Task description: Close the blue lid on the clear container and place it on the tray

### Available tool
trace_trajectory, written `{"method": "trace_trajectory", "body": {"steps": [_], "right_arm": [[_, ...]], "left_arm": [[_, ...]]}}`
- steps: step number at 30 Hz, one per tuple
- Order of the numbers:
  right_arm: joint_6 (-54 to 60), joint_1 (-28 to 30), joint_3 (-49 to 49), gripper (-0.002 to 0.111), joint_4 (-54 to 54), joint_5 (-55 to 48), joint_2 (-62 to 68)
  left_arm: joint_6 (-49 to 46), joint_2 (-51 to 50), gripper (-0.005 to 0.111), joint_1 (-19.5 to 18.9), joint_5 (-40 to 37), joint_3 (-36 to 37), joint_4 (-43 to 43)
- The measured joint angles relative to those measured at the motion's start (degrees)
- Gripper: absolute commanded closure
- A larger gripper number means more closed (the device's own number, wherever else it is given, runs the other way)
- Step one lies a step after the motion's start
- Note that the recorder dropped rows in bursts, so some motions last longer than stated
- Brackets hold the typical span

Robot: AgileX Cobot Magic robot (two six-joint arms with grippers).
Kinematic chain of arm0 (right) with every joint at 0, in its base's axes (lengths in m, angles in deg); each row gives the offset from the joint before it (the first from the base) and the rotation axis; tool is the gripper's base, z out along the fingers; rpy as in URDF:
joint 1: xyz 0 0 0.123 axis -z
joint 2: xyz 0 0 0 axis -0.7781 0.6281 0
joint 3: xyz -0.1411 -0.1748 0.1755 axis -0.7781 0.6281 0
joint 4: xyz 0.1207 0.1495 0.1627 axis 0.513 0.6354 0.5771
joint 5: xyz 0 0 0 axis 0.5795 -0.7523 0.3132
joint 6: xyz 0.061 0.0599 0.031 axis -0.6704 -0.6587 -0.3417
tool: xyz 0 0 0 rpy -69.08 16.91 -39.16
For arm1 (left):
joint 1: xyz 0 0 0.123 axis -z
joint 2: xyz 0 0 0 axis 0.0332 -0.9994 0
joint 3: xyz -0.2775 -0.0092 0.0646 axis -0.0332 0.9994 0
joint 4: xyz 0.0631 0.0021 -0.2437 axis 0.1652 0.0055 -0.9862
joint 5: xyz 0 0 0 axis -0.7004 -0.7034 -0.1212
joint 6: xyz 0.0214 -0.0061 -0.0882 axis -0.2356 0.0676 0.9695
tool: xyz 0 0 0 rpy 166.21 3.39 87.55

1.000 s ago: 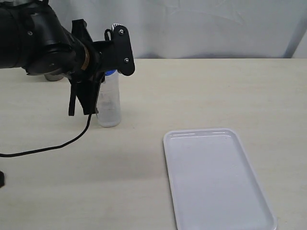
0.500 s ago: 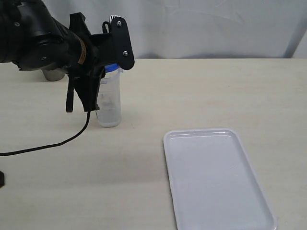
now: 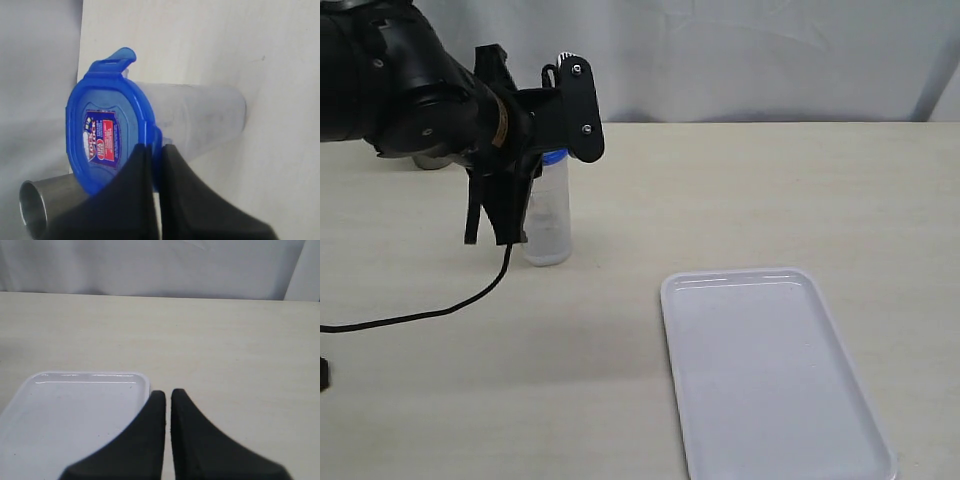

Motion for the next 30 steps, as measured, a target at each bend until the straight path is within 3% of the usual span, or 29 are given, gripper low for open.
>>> {"method": "trace_trajectory", "body": {"steps": [11, 14, 18, 21, 30], "right_arm": [[0.0, 0.0, 0.0, 0.104, 0.0, 0.0, 0.0], [0.0, 0.0, 0.0, 0.104, 0.0, 0.0, 0.0], [0.0, 0.0, 0.0, 0.104, 0.0, 0.0, 0.0], [0.0, 0.0, 0.0, 0.104, 0.0, 0.0, 0.0], [0.0, 0.0, 0.0, 0.104, 0.0, 0.0, 0.0]], "left_arm": [[0.0, 0.0, 0.106, 0.0, 0.0, 0.0, -0.1], [0.0, 0.0, 0.098, 0.0, 0.0, 0.0, -0.1], [0.0, 0.0, 0.070, 0.0, -0.2, 0.0, -0.1], [0.0, 0.0, 0.058, 0.0, -0.5, 0.0, -0.2], [3.0, 0.6, 0.056, 0.0, -0.8, 0.0, 0.2]]}}
